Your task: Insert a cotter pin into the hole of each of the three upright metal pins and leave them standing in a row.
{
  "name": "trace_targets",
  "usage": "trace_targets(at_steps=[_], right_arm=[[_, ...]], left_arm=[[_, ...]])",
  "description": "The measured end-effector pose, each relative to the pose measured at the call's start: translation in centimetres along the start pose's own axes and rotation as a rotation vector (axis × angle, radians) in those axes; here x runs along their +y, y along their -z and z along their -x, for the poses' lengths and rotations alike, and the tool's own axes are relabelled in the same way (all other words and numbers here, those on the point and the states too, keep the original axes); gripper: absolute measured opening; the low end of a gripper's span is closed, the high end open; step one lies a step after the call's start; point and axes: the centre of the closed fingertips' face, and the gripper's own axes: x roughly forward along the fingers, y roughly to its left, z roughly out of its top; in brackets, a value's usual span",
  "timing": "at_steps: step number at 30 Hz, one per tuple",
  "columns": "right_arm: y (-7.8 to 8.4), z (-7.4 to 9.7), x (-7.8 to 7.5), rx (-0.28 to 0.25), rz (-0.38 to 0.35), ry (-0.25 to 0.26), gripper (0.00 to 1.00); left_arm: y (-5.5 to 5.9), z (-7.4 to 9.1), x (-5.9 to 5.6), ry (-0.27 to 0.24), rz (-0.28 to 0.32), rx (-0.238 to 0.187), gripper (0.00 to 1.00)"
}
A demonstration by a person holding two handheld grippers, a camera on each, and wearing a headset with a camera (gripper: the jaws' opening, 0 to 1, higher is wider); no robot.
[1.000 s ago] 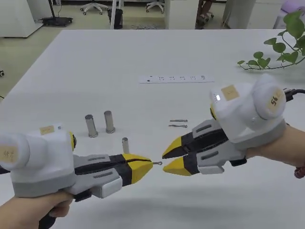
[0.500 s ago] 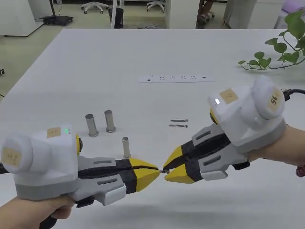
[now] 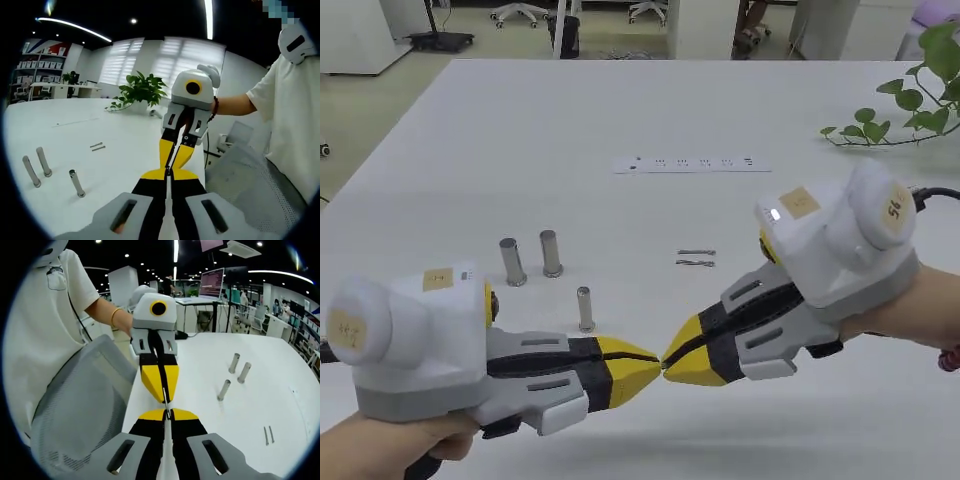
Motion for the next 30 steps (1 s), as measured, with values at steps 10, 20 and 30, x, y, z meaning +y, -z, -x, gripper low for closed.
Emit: trace_targets(at_steps=[10,20,30], right_arm=[[0.2,0.0,0.3,0.014,0.009,-0.021,0.03],[0.8,-0.2,0.0,0.073,0.05,-0.015,0.03],[1.5,-0.3,-1.5,0.164,0.111,0.025,0.03]], left_arm=[[0.2,0.0,-0.2,0.013,0.004,0.002,0.0],[0.4,-0.3,0.4,-0.016,-0.03,0.015,0.01],[0.6,0.1,2.5,-0.151,-0.082,0.022,0.09]])
